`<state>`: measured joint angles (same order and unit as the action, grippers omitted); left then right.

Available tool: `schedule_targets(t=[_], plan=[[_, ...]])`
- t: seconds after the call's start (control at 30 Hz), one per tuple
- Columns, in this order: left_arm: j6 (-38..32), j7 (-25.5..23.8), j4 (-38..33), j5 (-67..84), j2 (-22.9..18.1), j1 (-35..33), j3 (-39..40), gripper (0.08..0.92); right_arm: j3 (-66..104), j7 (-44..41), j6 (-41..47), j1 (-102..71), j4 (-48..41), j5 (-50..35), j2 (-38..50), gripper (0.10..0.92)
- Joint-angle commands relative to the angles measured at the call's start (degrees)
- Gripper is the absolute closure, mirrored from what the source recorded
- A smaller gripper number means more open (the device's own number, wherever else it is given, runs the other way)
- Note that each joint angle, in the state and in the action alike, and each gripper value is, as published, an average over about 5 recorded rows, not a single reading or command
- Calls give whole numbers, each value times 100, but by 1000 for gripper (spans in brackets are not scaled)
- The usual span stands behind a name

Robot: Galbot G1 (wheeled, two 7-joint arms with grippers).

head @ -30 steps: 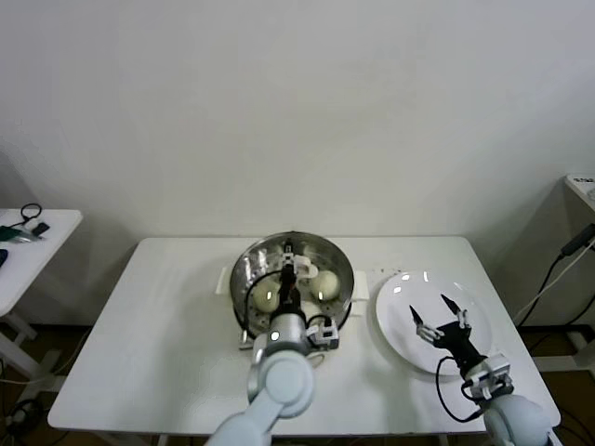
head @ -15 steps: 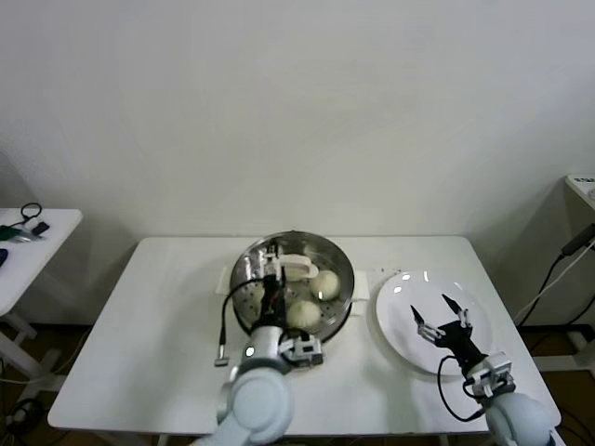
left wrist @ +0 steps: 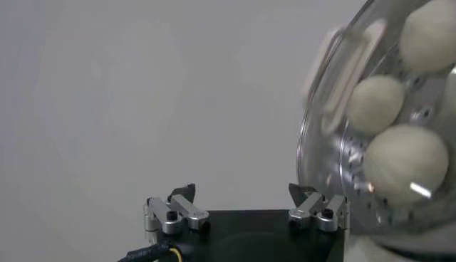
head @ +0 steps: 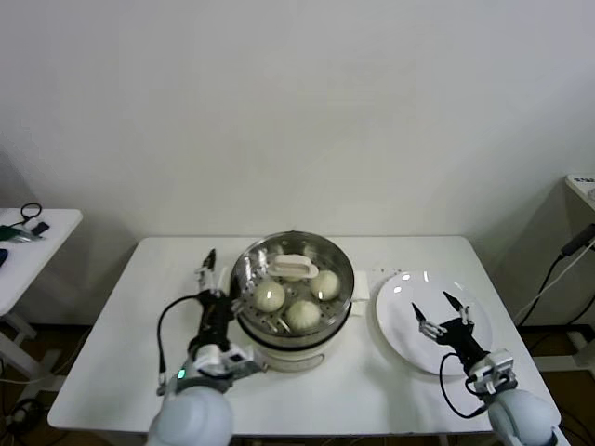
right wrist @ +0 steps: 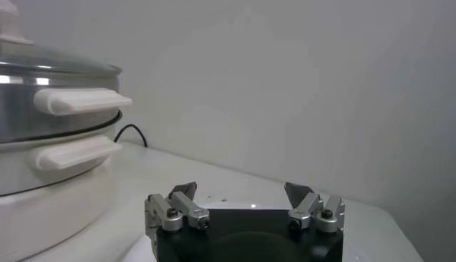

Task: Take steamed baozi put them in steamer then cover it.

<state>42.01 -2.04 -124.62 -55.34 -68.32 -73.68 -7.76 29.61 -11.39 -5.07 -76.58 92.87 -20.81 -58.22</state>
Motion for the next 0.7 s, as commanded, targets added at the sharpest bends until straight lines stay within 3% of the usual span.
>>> schedule_targets(t=[0.03, 0.33, 0.7], plan=[[-3341, 1341, -233, 4113, -323, -1459, -2574, 177, -21, -94, -109, 39, -75, -14, -35, 203], [-4100, 1091, 329, 5547, -1118, -1935, -3424, 177, 39, -120, -200, 32, -50, -48, -52, 203], [-4201, 779, 554, 5536, -1327, -1907, -3454, 177, 21, -147, -195, -25, 131, -158, 12, 203]])
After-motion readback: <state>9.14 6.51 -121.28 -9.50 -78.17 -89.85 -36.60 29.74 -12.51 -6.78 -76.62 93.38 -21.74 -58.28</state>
